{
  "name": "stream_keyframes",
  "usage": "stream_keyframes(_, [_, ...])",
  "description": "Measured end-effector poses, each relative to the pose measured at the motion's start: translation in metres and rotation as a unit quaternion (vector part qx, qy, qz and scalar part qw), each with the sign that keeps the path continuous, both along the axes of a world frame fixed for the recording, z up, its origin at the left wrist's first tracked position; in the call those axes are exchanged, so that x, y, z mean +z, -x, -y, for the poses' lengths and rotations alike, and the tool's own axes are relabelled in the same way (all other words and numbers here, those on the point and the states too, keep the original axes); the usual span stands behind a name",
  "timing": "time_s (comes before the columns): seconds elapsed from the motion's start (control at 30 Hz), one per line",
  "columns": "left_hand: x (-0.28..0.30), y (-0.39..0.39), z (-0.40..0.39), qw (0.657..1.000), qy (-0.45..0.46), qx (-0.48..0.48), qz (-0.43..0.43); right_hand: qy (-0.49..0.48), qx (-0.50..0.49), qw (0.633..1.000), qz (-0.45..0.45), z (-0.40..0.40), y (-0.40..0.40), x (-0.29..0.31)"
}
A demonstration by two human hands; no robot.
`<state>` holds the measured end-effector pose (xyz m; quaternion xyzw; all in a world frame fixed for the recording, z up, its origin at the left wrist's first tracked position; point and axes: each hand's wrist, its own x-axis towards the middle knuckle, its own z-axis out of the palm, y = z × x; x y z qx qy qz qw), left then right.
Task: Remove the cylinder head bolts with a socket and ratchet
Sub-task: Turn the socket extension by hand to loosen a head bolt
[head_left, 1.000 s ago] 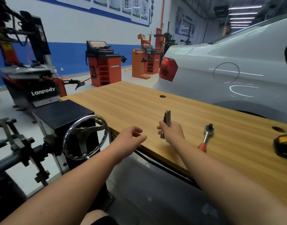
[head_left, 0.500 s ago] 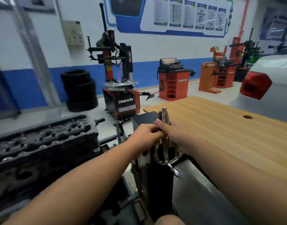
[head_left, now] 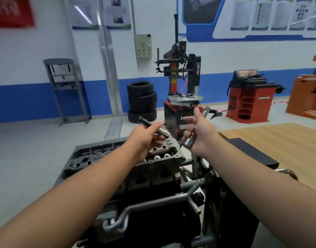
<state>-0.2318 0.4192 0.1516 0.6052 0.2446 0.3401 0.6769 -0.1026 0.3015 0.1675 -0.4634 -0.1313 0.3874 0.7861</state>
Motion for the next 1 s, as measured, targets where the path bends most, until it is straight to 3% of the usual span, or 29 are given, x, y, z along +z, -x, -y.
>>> stream_keyframes(0.1, [-0.003, 0.010, -0.016, 0.996, 0.069, -0.002, 0.052, -0.020, -0.018, 0.991, -0.134, -0.029, 0.010, 0.006])
stream_keyframes(0.2, [-0.007, 0.017, -0.025, 0.990, 0.110, -0.023, 0.089, -0.030, -0.048, 0.980, -0.190, -0.052, 0.015, 0.009])
stream_keyframes(0.57, [-0.008, 0.021, -0.045, 0.997, 0.023, 0.076, 0.023, -0.057, -0.055, 0.977, -0.198, -0.078, 0.016, 0.024])
stream_keyframes(0.63, [-0.005, 0.013, -0.041, 0.989, 0.093, 0.081, 0.079, -0.063, -0.047, 0.978, -0.193, -0.076, 0.017, 0.026])
stream_keyframes(0.73, [-0.001, -0.001, -0.036, 0.944, 0.248, 0.078, 0.204, -0.055, -0.039, 0.979, -0.194, -0.072, 0.020, 0.019])
stream_keyframes(0.83, [-0.002, -0.007, -0.034, 0.908, 0.319, 0.069, 0.262, -0.028, -0.019, 0.980, -0.198, -0.061, 0.018, 0.008])
stream_keyframes(0.93, [-0.001, -0.007, -0.031, 0.883, 0.359, 0.072, 0.294, 0.037, 0.038, 0.996, -0.077, -0.044, 0.010, 0.002])
stream_keyframes(1.0, [0.005, -0.006, -0.029, 0.865, 0.381, 0.087, 0.314, 0.122, 0.088, 0.979, 0.135, -0.034, 0.010, -0.001])
